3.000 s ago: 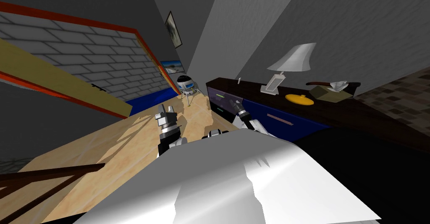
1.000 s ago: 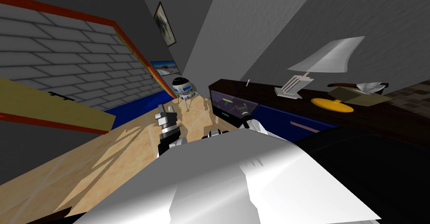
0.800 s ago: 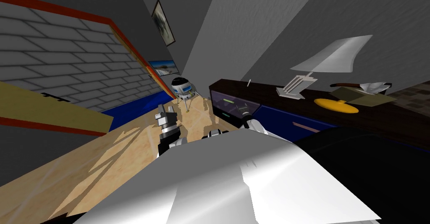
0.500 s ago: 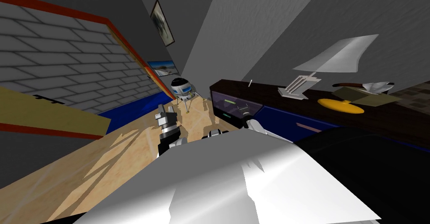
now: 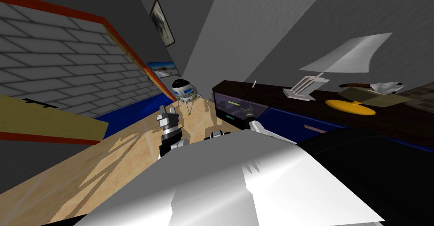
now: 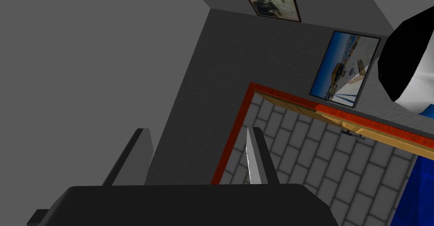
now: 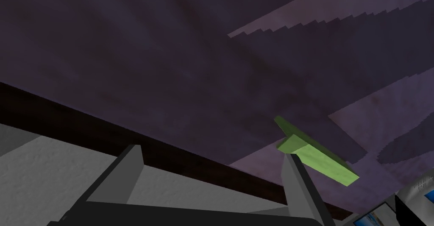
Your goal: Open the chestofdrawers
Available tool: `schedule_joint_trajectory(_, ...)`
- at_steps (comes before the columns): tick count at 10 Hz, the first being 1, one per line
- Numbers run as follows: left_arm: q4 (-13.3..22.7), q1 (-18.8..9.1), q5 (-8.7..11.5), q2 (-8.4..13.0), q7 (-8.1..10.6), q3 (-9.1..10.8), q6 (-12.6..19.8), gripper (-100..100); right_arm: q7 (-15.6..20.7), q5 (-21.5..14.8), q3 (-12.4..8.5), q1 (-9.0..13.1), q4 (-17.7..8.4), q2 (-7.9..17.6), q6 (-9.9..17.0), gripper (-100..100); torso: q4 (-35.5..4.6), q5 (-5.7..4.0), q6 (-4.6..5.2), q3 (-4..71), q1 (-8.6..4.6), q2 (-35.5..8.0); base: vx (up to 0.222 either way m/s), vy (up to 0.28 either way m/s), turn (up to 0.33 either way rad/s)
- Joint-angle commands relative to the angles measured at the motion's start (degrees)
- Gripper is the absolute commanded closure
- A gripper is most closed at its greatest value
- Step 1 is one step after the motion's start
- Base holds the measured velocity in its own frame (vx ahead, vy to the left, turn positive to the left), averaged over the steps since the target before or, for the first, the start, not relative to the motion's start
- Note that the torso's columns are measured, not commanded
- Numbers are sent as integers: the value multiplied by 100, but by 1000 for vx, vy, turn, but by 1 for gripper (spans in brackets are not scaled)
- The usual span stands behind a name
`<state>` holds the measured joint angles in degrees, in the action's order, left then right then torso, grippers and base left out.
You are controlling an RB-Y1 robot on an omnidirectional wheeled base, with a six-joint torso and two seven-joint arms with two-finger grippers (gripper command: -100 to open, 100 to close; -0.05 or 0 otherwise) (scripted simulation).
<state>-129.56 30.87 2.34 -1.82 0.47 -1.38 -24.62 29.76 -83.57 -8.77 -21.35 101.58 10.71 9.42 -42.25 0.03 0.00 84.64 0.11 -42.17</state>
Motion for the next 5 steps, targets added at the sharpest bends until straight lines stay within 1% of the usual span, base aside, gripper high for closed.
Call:
schedule_joint_trajectory(1,0,0,0,0,0,0,0,0,81,-558,-91,76,-213,-82,180,-100,-1,-2,0,-3,-10,-8,81,86,-49)
schedule_joint_trajectory(2,0,0,0,0,0,0,0,0,160,-806,-136,112,-330,-125,298,-100,-2,-3,0,-5,-7,-9,106,104,-81)
schedule_joint_trajectory(3,0,0,0,0,0,0,0,0,160,-868,-136,112,-330,-125,298,-100,-1,-2,0,-3,-6,-5,82,81,-29)
schedule_joint_trajectory(4,0,0,0,0,0,0,0,0,235,-1130,-179,146,-441,-173,410,-100,-3,-4,-1,-7,-14,-14,101,99,-46)
schedule_joint_trajectory(5,0,0,0,0,0,0,0,0,306,-1282,-220,177,-546,-226,516,-100,-3,-3,0,-6,-9,-9,122,97,-74)
